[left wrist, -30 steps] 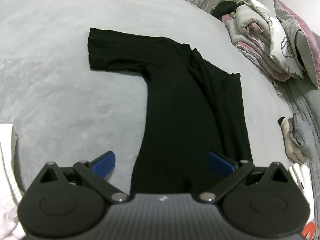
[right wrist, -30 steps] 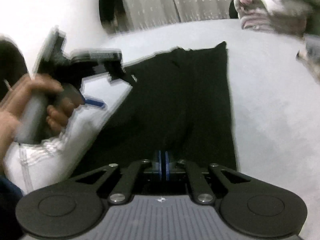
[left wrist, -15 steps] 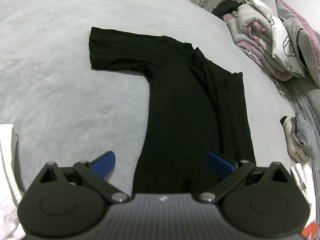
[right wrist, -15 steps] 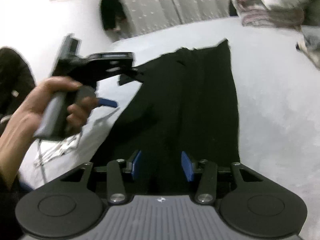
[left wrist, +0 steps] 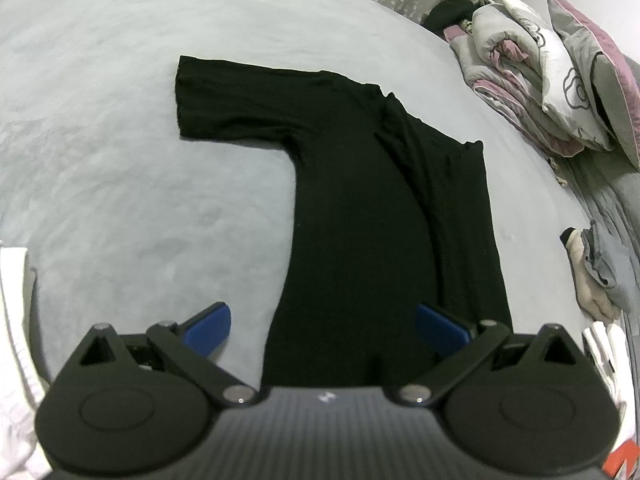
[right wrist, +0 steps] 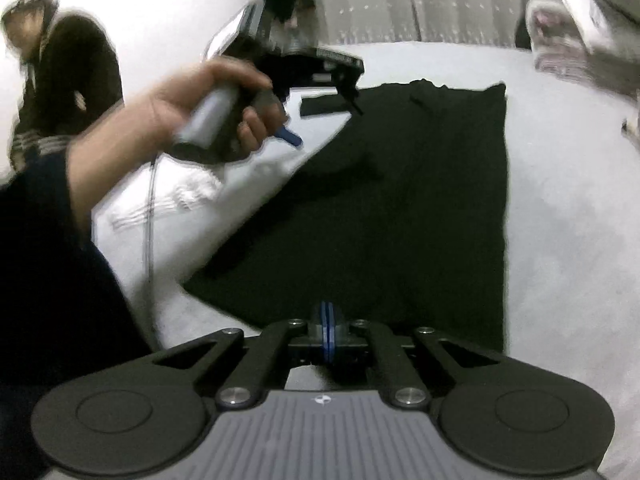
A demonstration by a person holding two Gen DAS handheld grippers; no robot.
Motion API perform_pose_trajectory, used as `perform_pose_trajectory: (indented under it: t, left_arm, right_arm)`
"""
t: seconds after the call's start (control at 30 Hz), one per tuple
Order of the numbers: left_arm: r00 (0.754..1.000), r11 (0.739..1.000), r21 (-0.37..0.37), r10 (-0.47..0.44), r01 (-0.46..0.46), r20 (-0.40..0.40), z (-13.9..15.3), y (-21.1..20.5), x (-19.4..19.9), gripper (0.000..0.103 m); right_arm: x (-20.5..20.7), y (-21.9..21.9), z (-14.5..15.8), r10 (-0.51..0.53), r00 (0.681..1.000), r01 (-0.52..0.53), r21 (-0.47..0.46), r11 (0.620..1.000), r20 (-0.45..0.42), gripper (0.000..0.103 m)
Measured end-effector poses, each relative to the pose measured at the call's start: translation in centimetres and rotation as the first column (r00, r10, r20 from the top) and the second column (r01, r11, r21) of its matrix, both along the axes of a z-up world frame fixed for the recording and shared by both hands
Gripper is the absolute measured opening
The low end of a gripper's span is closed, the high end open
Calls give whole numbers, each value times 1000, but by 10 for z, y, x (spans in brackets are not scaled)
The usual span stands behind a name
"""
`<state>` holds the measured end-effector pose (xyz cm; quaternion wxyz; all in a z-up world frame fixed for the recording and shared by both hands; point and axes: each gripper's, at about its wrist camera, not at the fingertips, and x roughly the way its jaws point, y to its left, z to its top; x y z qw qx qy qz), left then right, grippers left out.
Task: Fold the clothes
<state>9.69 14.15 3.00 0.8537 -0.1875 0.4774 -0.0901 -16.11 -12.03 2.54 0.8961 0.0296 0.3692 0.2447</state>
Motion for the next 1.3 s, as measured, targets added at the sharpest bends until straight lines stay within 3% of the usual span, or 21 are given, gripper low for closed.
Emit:
perform_pose_trajectory:
  t: [0.13,0.17,0.23,0.3,0.43,0.57,0.6,0.67,0.83,0.93,1.07,1.17,1.3]
  left_arm:
    - [1000,1000,2,-5,5,-1,-1,-1,0,102]
    - [1000,1000,2,-6,6,-1,-1,-1,-1,102]
    - [1000,1000,0,-6,6,0,0,0,0,102]
    - [1000,1000,-2,-5,5,-1,0,0,0,102]
    - [1000,1000,4,-8,8,-1,-1,-1,0,102]
    - [1000,1000,13,-12,12,1,-1,-3,-1,102]
    - [1000,1000,15,-12,12,1,-1,-3,-1,102]
    - [1000,1000,21,-16,16,-2,-2,-4,-1,102]
    - [1000,999,25,-19,20,-10,-5,-6,-1,102]
    - [1000,999,27,-24,24,-10,-5,-7,-1,102]
    - [1000,999,27,-22,22,-14,-7,-6,-1,102]
    - [1000,1000,25,-18,19,-16,-7,-6,-1,102]
    - [999,998,44,-33,33,-12,-8,-12,0,102]
  right_arm:
    - [-3,1,-9,-5,998,6,11,1000,-62,8]
    - [-6,-3,-5,7,998,-5,37,999,-59,13]
    - [-13,-15,7,10,1000,-8,80,997,-22,33]
    - [-20,-35,18,-61,998,59,93,994,19,38]
    - [-16,-83,7,-275,960,278,79,957,-53,37]
    - [-19,-76,-5,-242,969,245,41,969,-54,36]
    - [-21,-70,-7,-226,973,227,23,974,-41,32]
    - [-23,-72,-10,-249,967,251,18,968,-48,10]
    - [-27,-87,-16,-346,934,350,29,936,-90,8]
    - [-31,-97,-18,-369,918,386,117,915,-143,10]
    - [-20,-96,-8,-266,951,280,73,957,-160,26]
    - [-2,-114,20,-266,963,268,35,963,-51,34]
    - [76,-122,41,-242,969,244,-16,970,56,35]
